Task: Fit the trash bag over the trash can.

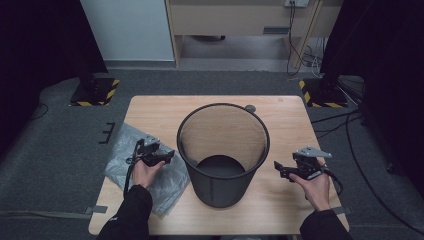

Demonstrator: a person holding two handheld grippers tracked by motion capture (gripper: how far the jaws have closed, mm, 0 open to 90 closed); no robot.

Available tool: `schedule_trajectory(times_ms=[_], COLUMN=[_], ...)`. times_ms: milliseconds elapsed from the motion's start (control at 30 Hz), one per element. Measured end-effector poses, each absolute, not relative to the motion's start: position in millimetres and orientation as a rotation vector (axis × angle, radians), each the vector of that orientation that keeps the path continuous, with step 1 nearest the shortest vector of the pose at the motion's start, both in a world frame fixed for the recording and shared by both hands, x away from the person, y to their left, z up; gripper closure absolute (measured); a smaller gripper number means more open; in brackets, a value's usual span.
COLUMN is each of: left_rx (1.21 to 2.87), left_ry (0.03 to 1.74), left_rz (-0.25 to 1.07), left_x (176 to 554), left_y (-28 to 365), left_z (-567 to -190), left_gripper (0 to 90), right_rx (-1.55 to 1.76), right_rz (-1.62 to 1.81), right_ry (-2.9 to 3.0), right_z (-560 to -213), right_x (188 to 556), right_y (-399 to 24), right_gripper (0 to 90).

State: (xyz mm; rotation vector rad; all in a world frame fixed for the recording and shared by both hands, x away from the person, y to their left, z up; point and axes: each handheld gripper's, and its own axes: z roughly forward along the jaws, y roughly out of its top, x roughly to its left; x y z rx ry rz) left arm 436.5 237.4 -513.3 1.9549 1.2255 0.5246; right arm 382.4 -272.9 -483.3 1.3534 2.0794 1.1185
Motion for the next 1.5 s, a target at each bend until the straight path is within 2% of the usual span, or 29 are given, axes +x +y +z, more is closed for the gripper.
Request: schedule_trajectory(times_ms=[267,567,633,667,700,800,967,1067,1200,1500], left_rx=[2.074,2.054,2.036,2.018,2.006,2.002,2.018,2.009,1.993,1.663], left_ry=[1.215,1.250,1.248,1.248,1.238,1.207,1.167,1.184,1.223,1.194], left_rz=[0.512,0.529,0.544,0.555,0.566,0.564,0.559,0.562,0.546,0.553], left_x=[443.5,444.6,444.2,443.4,442.3,440.3,436.6,435.5,435.3,427.0], left_y=[227.4,225.7,225.8,225.6,225.6,223.9,216.7,214.3,214.4,233.6], left_z=[-530.8,-531.1,-531.9,-532.9,-533.9,-534.5,-534.3,-534.2,-528.1,-476.5], left_gripper=[27.7,29.0,34.5,42.9,42.9,55.6,83.0,88.0,89.6,89.7], right_rx=[1.364,1.360,1.361,1.359,1.359,1.355,1.355,1.354,1.359,1.365], right_rz=[1.115,1.104,1.103,1.103,1.103,1.109,1.107,1.110,1.115,1.121], right_ry=[2.087,2.103,2.104,2.103,2.103,2.101,2.106,2.106,2.110,2.099], right_z=[-485.4,-486.5,-486.5,-486.2,-486.2,-485.8,-485.8,-486.1,-485.7,-485.1], right_x=[383.2,382.9,383.0,383.1,383.1,383.3,383.3,383.5,383.1,382.6], right_y=[-273.2,-272.4,-272.4,-272.5,-272.5,-273.0,-272.7,-272.0,-271.3,-273.3], right_gripper=[14.2,13.8,13.8,13.8,13.8,13.8,13.9,13.9,14.0,14.3])
